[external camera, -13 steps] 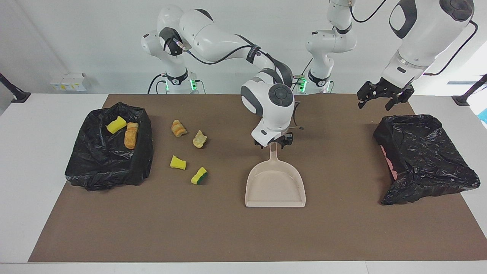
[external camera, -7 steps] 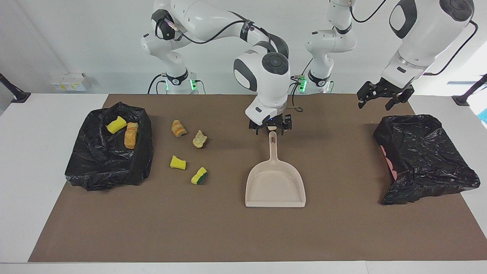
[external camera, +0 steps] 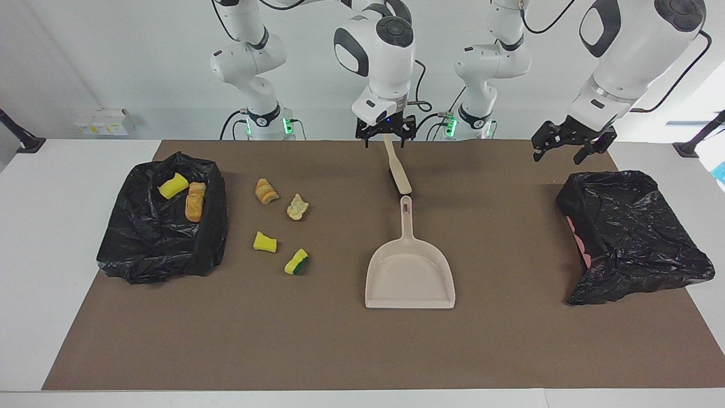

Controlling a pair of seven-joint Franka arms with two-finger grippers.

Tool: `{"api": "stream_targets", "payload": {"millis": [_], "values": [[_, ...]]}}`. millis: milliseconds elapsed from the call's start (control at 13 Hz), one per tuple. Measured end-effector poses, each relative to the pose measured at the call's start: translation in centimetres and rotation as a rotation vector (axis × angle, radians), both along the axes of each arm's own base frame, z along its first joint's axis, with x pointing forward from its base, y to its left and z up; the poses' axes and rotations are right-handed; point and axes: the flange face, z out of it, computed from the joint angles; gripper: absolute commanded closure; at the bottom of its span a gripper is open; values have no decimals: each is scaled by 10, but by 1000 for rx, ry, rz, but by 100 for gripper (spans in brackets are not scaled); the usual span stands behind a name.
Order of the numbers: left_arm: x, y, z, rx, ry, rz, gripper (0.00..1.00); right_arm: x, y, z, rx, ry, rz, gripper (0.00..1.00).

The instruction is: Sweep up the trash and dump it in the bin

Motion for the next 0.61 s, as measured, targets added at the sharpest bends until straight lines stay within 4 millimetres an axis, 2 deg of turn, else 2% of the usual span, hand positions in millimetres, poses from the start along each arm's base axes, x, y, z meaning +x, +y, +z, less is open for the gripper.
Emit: {"api": "stream_targets", "payload": {"millis": [153,307,460,613], "values": [[4,-10,0,-3,-36,-17,0,-38,3,-17,29,21,14,0],[9,-31,-10,-7,-75,-53,0,-71,4,-30,15,35,49,0],[15,-67,-30,-16,-106,-99,0,-92,2,-44,-6,46,73,0],[23,-99,-56,-24,-109,-119,0,-102,3,-63,-2,35,83,0]]}}
